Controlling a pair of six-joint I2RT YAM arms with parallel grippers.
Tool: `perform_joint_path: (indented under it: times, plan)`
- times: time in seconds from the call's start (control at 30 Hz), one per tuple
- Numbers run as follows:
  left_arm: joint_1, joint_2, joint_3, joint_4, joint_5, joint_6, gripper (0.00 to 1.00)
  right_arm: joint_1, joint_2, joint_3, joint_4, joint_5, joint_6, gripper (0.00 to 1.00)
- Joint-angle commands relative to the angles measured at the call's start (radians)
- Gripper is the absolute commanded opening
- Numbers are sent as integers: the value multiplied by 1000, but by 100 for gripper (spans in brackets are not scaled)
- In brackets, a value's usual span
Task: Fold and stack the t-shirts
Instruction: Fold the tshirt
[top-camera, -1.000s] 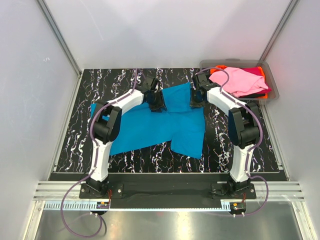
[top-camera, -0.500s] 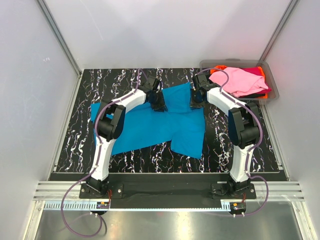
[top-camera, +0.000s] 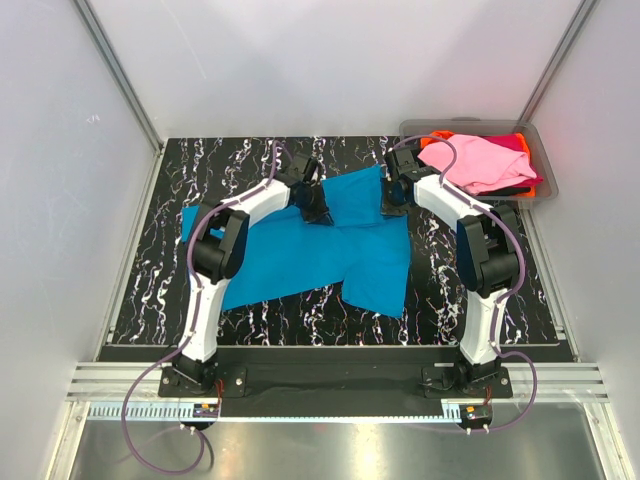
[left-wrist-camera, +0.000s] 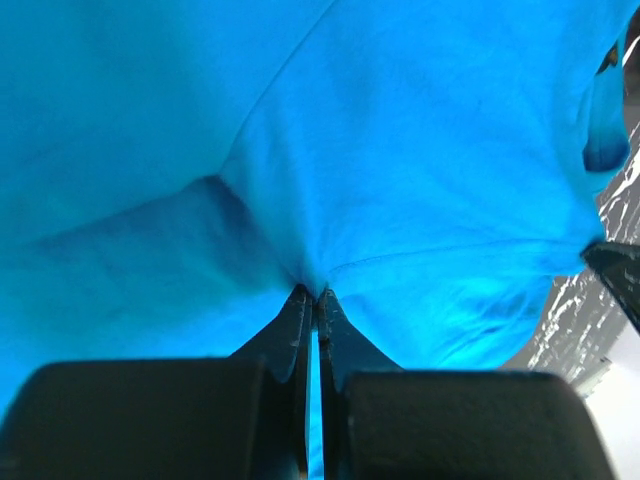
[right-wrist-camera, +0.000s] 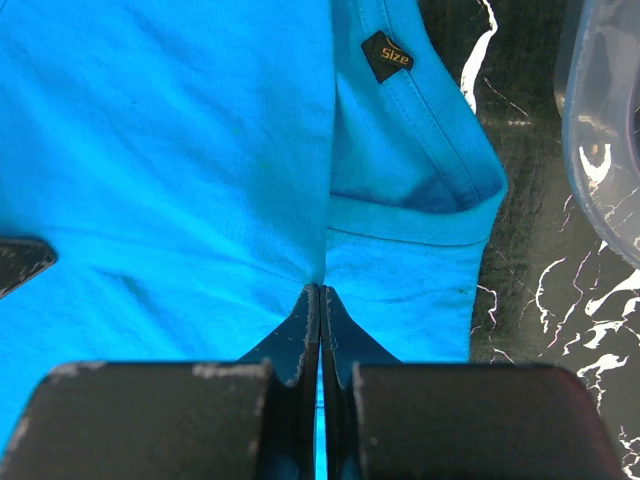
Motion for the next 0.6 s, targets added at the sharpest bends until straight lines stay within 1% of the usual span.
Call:
perform_joint_path:
  times: [0.0, 0.2, 0.33, 0.57]
  plan:
    - [18, -99, -32, 11, 59, -34, 0, -1, -50, 32, -7, 34, -34, 0]
    - [36, -104, -55, 11, 88, -42, 0, -1, -56, 15, -7, 33, -31, 0]
    - [36, -84, -54, 11, 122, -45, 3, -1, -53, 3, -9, 23, -25, 0]
    - [38, -80, -68, 12, 122, -32, 4, -1, -50, -20, -13, 14, 7, 0]
